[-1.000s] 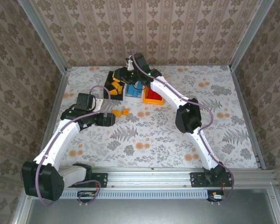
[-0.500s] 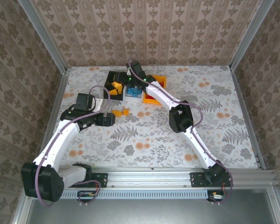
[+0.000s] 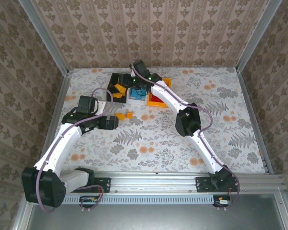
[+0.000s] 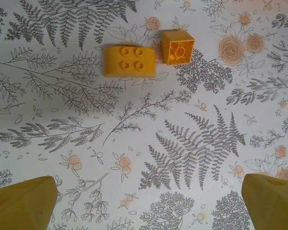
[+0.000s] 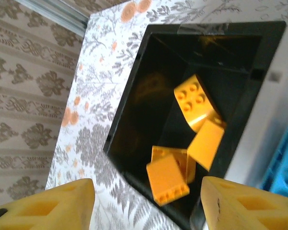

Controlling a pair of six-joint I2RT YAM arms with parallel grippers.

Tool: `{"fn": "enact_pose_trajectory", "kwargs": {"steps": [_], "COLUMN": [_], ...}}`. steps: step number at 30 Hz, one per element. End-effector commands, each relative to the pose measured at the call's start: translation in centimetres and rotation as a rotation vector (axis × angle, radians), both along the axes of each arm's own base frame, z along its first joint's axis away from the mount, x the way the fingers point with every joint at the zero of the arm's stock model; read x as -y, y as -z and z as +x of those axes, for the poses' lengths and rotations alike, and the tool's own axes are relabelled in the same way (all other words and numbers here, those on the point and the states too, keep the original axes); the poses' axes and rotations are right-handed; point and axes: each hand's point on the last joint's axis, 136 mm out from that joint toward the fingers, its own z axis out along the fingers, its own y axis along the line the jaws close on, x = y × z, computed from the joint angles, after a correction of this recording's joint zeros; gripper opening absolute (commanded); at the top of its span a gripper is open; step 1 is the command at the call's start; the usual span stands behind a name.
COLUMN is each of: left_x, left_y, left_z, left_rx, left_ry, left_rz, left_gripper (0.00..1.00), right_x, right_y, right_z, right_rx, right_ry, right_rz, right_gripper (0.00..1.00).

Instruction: Sort the legos into containers by color

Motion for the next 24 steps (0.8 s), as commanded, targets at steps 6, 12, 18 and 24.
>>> {"fn": "enact_pose_trajectory", "kwargs": {"steps": [6,12,18,24], "left_x": [-0.1,-0.2,-0.3,-0.4], "left_y": [-0.7,-0.7,-0.5,-0.3], "left_z": [-0.4,-0.3,-0.3,-0.3], "left_rx": [0.024,0.025,0.019,0.014], "left_ry": [0.018,0.013,0.011,0.006], "left_rz": [0.000,0.002,0.006,0.013], "left_gripper": [1.00,1.00,1.00,1.00], "right_x": [3.6,4.3,3.8,3.4], "right_y": [-4.5,-2.9,0.3,3.6], "right_z": [-8.5,-11.9,-13.3,-13.4], "right_rx": [-0.037,-0.083,-0.132,-0.178], "right_ry": [-0.063,-0.084,-0.111,-0.121], "right_rz": [-0.204,-0.266,-0.348,-0.429], "right_gripper": [0.66,0.67,0.70,0.74]}}
